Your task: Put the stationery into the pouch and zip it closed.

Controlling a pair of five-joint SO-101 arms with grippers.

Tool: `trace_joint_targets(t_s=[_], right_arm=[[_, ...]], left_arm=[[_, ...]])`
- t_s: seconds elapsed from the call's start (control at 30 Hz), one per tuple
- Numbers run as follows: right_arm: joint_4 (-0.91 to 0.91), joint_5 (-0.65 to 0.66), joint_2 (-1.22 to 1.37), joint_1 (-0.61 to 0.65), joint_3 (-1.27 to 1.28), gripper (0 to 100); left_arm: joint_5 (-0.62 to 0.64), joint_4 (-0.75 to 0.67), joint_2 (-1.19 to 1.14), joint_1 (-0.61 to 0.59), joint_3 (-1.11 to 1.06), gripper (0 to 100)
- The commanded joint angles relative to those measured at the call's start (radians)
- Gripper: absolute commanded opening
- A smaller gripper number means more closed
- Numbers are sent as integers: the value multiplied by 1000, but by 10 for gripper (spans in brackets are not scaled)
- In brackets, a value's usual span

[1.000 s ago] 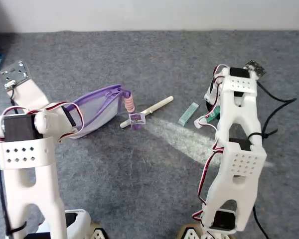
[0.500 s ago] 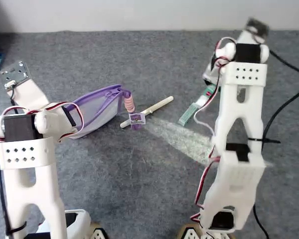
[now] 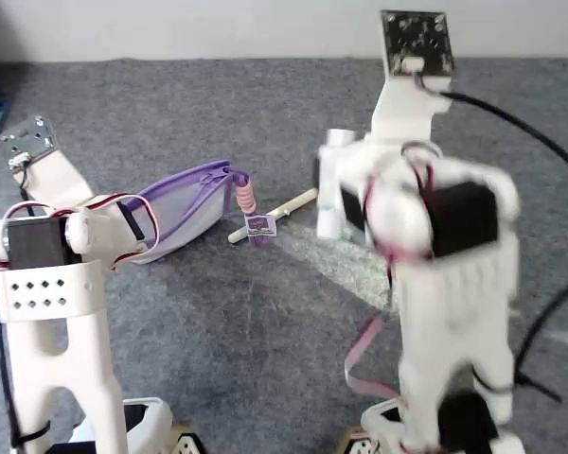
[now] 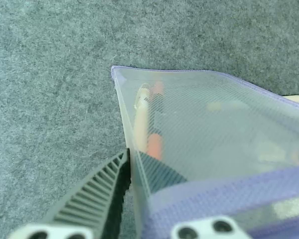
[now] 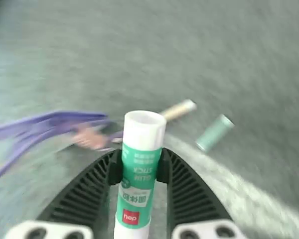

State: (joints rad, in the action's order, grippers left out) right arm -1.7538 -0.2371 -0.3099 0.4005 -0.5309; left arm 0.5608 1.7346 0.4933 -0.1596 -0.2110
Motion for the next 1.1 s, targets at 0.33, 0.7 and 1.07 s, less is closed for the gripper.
trace_joint_targets(t_s=[0.33, 0.7, 1.07], right_arm=[[252, 37, -280, 332, 137, 7], [972, 103, -553, 335, 821, 7], [1598, 209, -509, 432, 1152, 8]], left_arm=[[12, 2, -23, 0, 12, 12], [12, 2, -23, -3, 12, 12], [12, 2, -23, -3, 12, 12]])
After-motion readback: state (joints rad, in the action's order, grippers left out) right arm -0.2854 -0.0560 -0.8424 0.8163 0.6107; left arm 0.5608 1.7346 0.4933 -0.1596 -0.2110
